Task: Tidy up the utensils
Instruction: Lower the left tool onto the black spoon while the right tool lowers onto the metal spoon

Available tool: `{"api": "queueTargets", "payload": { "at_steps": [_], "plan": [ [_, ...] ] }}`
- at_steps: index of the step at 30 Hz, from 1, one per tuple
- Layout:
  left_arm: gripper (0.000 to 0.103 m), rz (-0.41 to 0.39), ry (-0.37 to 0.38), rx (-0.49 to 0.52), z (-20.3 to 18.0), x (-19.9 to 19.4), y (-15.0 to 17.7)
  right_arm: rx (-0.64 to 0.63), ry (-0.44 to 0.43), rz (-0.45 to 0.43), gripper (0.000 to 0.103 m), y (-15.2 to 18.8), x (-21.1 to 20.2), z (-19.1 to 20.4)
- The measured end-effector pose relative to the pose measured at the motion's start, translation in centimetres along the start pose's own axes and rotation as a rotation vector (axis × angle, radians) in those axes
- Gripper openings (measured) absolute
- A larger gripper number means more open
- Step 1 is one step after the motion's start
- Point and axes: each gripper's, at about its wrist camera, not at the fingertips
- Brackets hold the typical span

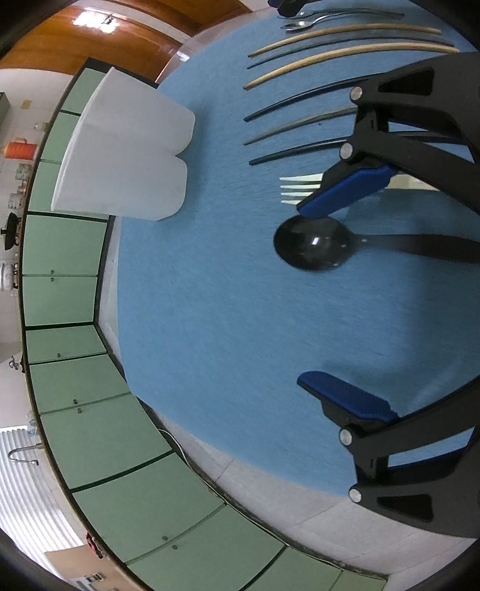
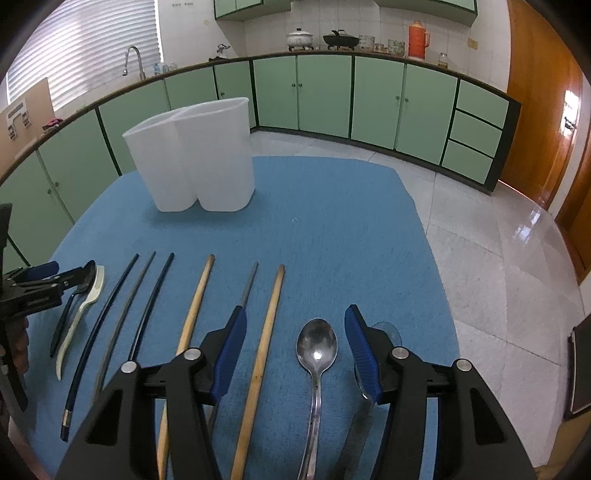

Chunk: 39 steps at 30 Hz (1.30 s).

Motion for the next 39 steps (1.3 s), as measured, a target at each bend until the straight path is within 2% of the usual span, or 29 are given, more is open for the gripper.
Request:
{"api": "queueTargets", "payload": {
  "at_steps": [13, 21, 32, 33, 35, 36, 39],
  "plan": [
    [0.081, 0.031, 0.031, -0.018, 0.5, 2.3, -1.2, -0.009, 0.005, 0.011, 0.055, 0.0, 0.7, 0.2],
    [0.081, 0.014, 0.057, -0.022, 0.2, 1.2, -1.5, -0.013, 0.007, 0.003, 0.055, 0.0, 0.2, 0.1],
    [0.082, 0.035, 0.05, -0.006, -0.5, 2.8, -2.1, -0.003, 0.006, 0.004, 0.054, 0.1, 0.2, -0.1],
    [0.08, 0.039, 0.053, -0.009, -0.4, 3.1, -2.1, -0.001, 0.007, 0.005, 0.054, 0.1, 0.2, -0.2],
    [0.07, 0.048, 0.063, -0.023, 0.0, 3.3, -2.1, 0.002, 0.008, 0.007, 0.055, 0.2, 0.2, -0.3],
    [0.069, 0.044, 0.064, -0.027, 0.1, 3.3, -2.1, 0.004, 0.008, 0.009, 0.055, 0.2, 0.3, -0.3],
    [0.053, 0.034, 0.081, -0.026, 0.1, 3.0, -2.0, 0.004, 0.006, 0.013, 0.055, 0.3, 0.4, -0.3]
  ]
}}
Point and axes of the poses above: each gripper's, at about its wrist camera, not at the fingertips, and x roughly the way its jaws point, z to its left, y to its underside, and after that the axes turned 13 degrees about y, right-handed
